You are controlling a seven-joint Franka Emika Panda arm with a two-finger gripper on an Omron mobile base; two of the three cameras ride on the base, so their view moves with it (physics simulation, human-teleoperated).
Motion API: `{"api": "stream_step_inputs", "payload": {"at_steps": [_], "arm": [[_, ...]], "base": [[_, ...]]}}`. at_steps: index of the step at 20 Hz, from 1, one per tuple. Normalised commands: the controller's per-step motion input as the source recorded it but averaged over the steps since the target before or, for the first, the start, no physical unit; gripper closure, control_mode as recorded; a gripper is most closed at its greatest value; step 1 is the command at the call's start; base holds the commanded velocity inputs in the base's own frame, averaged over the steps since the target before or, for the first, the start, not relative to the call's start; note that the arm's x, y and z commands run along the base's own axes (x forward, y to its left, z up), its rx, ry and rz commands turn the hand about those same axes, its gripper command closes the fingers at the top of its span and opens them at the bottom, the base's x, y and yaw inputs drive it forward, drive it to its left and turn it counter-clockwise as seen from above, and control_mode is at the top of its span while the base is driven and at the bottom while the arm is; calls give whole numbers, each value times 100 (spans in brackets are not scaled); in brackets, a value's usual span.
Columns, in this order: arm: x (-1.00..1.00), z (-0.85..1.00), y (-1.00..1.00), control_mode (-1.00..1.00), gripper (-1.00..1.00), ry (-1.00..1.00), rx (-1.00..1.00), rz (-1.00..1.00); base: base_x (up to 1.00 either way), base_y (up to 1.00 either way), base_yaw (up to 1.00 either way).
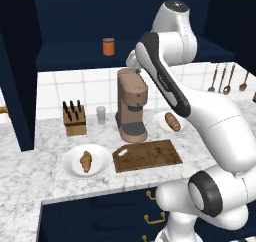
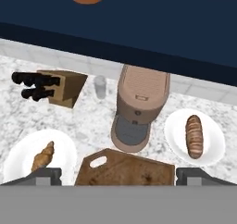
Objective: From the different types of pastries on the counter, select a croissant and place it on the cutting board. Then retrieve a jar of jam from the cabinet and place it alongside the croissant on the cutting board.
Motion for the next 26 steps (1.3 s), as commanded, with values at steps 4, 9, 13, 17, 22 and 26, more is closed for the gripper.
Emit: {"api": "stream_step_inputs", "payload": {"at_steps": [4, 9, 13, 17, 22, 26], "arm": [[0, 16, 66, -100, -100, -22, -6, 0], [31, 8, 50, -100, -100, -17, -3, 0], [43, 22, 23, -100, -100, -4, 0, 0], [46, 24, 12, -100, -100, 0, 0, 0], [43, 21, 19, -100, -100, 0, 0, 0], [6, 0, 0, -100, -100, -14, -5, -4]], "base": [[0, 0, 0], [0, 0, 0], [0, 0, 0], [0, 0, 0], [0, 0, 0], [0, 0, 0]]}}
